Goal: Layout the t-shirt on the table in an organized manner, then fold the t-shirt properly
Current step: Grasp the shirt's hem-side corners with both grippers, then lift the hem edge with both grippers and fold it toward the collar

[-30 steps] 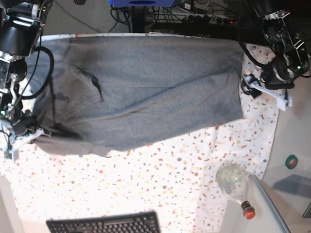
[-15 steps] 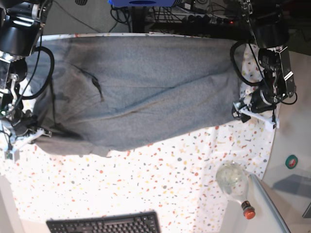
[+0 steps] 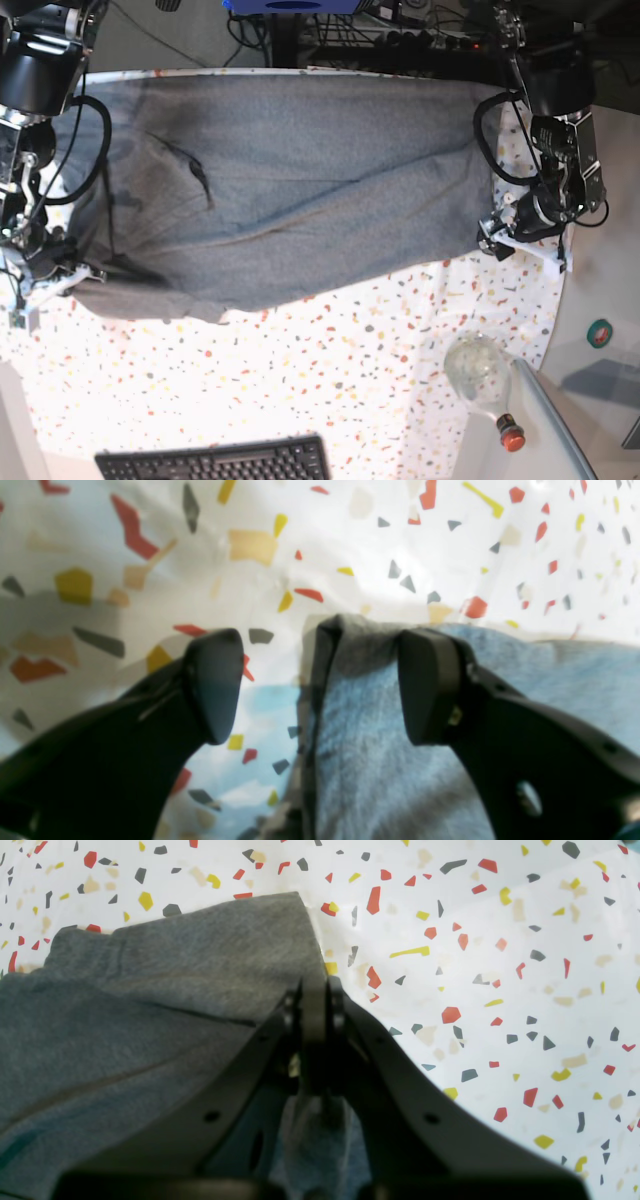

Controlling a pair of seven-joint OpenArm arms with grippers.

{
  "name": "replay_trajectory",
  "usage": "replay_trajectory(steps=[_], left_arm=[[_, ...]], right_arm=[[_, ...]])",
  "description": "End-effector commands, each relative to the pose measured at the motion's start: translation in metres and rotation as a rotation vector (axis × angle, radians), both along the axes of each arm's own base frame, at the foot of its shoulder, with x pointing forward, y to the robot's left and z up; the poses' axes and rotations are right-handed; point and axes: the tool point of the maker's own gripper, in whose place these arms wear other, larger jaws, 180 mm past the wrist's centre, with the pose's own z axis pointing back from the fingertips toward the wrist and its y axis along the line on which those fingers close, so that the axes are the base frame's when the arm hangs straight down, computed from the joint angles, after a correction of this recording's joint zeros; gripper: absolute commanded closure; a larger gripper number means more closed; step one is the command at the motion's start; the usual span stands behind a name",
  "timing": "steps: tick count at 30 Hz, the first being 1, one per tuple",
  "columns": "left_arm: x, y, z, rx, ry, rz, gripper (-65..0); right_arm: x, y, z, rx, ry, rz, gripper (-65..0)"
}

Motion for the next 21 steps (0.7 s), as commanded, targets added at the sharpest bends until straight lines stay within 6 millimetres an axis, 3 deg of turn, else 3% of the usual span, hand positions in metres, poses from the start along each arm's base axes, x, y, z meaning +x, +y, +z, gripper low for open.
replay_trajectory(steps=[1, 4, 8, 13, 18, 21], left_arm=[[0.003, -0.012, -0.003, -0.020, 0.014, -0.027, -43.1], [0.006, -0.019, -0.005, -0.023, 0.012, -0.045, -28.6], [0.009, -0.018, -0.004, -0.012, -0.013, -0.040, 0.0], [0.014, -0.014, 0.001, -0.002, -0.026, -0.040, 0.0], [0.043, -0.015, 0.022, 0.005, -0.085, -0.048, 0.0], [0.065, -0.015, 0.044, 0.013, -0.144, -0.055, 0.0]], right_arm=[[0.012, -0.006, 0.017, -0.020, -0.057, 0.003, 0.0], [0.012, -0.005, 0.017, -0.018, -0.057, 0.004, 0.0], [0.012, -0.006, 0.017, -0.018, -0.058, -0.001, 0.0], [0.011, -0.008, 0.017, -0.020, -0.056, -0.003, 0.0], [0.019, -0.010, 0.019, -0.024, -0.073, -0.001, 0.0], [0.025, -0.021, 0.022, -0.042, -0.101, -0.009, 0.0]])
